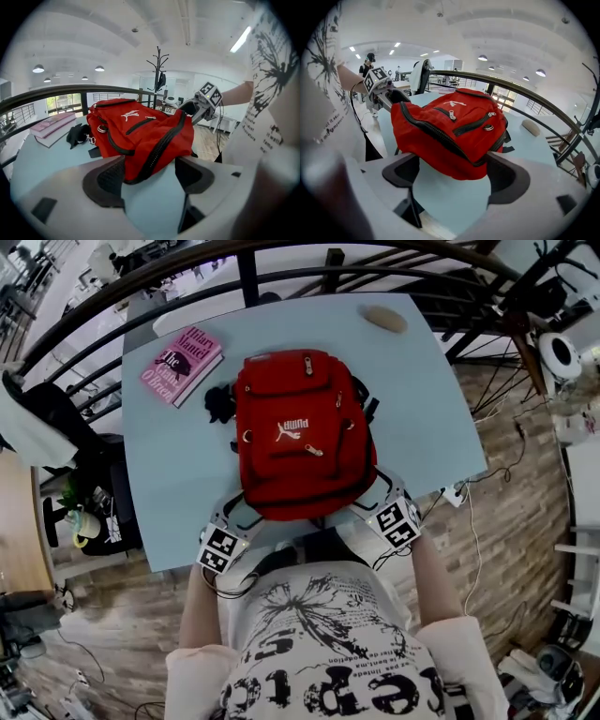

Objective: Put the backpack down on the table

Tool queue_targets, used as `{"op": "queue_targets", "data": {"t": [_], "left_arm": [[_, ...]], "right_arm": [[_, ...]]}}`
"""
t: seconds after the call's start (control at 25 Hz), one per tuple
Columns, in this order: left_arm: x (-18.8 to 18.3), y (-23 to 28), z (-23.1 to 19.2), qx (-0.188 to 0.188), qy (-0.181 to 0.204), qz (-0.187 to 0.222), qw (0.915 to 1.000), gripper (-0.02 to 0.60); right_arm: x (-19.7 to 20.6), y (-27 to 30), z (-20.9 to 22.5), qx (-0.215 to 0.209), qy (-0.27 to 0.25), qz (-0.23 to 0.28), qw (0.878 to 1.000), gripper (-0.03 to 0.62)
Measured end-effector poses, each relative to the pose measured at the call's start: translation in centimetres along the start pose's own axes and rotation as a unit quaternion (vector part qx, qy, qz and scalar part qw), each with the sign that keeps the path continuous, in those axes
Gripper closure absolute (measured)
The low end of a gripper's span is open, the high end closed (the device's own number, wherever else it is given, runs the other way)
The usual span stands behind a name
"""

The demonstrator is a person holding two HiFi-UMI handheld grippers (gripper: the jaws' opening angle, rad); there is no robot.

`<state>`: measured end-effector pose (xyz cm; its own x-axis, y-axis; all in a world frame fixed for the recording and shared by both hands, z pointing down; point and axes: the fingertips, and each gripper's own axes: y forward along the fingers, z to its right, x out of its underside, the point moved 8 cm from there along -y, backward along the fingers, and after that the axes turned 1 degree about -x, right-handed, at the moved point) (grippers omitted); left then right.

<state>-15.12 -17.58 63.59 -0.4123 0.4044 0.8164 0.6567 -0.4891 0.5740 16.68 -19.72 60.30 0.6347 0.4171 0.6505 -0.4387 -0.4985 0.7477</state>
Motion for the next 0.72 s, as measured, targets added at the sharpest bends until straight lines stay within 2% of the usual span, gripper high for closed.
{"op": "queue_targets", "data": {"t": [0.12,0.2,0.32,0.4,0.44,0.48,0.52,0.56,0.72], "left_arm": [[-0.1,-1.8,-0.3,-0.007,0.007,0.012,0.9999,0.279],[-0.7,-3.0,-0.3,-0.008,0.010,0.032,0.9994,0.279],[-2.1,-5.2,0.1,-0.007,0.007,0.065,0.9978,0.281],[-3.0,-6.4,0.1,-0.015,0.003,0.081,0.9966,0.286],[-3.4,-7.0,0.1,-0.027,-0.003,0.092,0.9954,0.310],[-3.9,-7.6,0.0,-0.044,-0.009,0.104,0.9935,0.374],[-4.3,-8.2,-0.1,-0.063,-0.015,0.117,0.9910,0.470],[-4.8,-8.6,-0.2,-0.080,-0.019,0.130,0.9881,0.512],[-7.4,-10.0,0.0,-0.124,-0.008,0.175,0.9766,0.545]], "right_arm": [[-0.9,-1.7,-1.0,0.012,-0.011,-0.012,1.000,0.173],[-1.7,-2.6,-2.0,0.013,-0.014,-0.011,1.000,0.206],[-3.2,-3.8,-3.6,0.012,0.012,0.022,1.000,0.215],[-4.0,-4.3,-4.2,0.020,0.041,0.046,0.998,0.267],[-4.4,-4.5,-4.3,0.023,0.056,0.058,0.996,0.286],[-4.9,-4.7,-4.5,0.028,0.070,0.069,0.995,0.300],[-5.3,-4.9,-4.6,0.033,0.083,0.081,0.993,0.329],[-5.9,-5.1,-4.5,0.041,0.093,0.095,0.990,0.366],[-8.5,-6.5,-3.9,0.075,0.115,0.164,0.977,0.476]]}}
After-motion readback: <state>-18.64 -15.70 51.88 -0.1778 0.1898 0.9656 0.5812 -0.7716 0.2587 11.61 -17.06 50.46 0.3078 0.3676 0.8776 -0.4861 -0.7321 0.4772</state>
